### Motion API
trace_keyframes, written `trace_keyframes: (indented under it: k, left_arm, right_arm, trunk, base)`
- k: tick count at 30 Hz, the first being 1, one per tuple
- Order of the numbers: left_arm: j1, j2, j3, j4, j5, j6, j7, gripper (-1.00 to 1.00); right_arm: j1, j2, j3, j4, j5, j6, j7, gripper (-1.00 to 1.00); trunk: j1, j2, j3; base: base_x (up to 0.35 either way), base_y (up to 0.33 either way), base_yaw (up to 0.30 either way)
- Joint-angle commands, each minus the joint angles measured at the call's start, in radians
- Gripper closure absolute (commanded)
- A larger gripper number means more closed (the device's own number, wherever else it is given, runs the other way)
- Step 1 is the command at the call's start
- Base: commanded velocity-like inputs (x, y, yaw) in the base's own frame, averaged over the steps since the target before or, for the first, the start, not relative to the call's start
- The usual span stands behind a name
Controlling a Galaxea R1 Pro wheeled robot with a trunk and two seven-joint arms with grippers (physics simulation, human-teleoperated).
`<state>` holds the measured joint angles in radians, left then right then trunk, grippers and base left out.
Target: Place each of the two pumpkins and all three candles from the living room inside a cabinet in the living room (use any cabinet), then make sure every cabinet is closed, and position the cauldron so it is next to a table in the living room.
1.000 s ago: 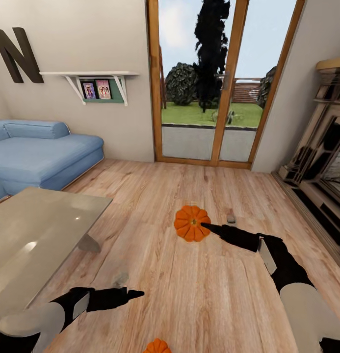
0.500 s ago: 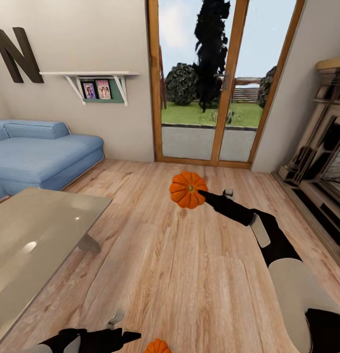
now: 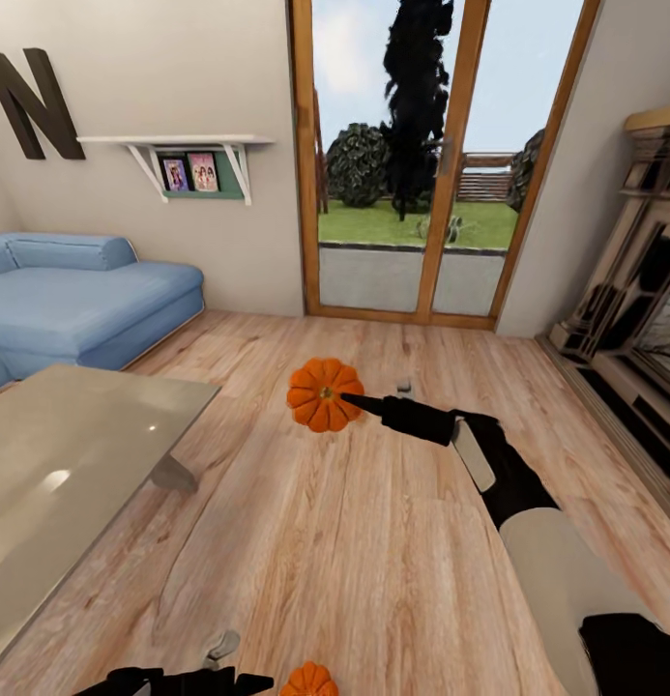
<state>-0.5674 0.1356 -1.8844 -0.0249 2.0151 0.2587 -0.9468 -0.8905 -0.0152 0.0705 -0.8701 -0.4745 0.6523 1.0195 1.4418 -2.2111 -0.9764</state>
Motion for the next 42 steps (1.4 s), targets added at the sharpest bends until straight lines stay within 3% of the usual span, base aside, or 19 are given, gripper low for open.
trace_keyframes:
  k: [1, 24, 30, 31, 36, 37, 42]
  left_arm:
    - [0.001, -0.001, 0.001, 0.0, 0.0, 0.001, -0.001, -1.0]
    - [0.0, 0.004, -0.002, 0.006, -0.002, -0.009, -0.014, -1.0]
    - [0.0, 0.02, -0.002, 0.005, -0.002, -0.009, -0.017, -1.0]
    - [-0.001, 0.022, -0.002, 0.007, -0.004, -0.01, -0.054, -1.0]
    - [-0.007, 0.07, 0.0, 0.007, -0.003, -0.01, -0.11, -1.0]
    - [-0.018, 0.079, 0.0, 0.01, -0.004, -0.009, -0.158, -1.0]
    - [-0.099, 0.084, -0.001, 0.032, -0.004, -0.006, -0.244, -1.0]
  right_arm:
    - [0.0, 0.002, 0.003, -0.008, -0.002, -0.002, -0.001, 1.0]
    - [0.01, 0.004, 0.005, -0.052, -0.009, -0.003, 0.007, 1.0]
    - [0.011, 0.004, 0.005, -0.053, -0.01, -0.003, 0.008, 1.0]
    - [0.011, 0.004, 0.005, -0.053, -0.01, -0.003, 0.008, 1.0]
    - [0.012, 0.004, 0.006, -0.053, -0.01, -0.003, 0.008, 1.0]
    - [0.012, 0.005, 0.006, -0.053, -0.01, -0.003, 0.008, 1.0]
    - [0.012, 0.026, 0.005, -0.053, -0.009, -0.005, 0.008, 1.0]
  trunk:
    - [0.004, -0.007, -0.003]
    - [0.092, -0.168, -0.075]
    - [0.115, -0.21, -0.094]
    - [0.119, -0.217, -0.097]
    - [0.138, -0.252, -0.113]
    - [0.142, -0.259, -0.116]
    - [0.159, -0.289, -0.132]
  base:
    - [0.0, 0.0, 0.0]
    - [0.0, 0.0, 0.0]
    - [0.0, 0.0, 0.0]
    - [0.0, 0.0, 0.0]
    - [0.0, 0.0, 0.0]
    - [0.0, 0.0, 0.0]
    - [0.0, 0.0, 0.0]
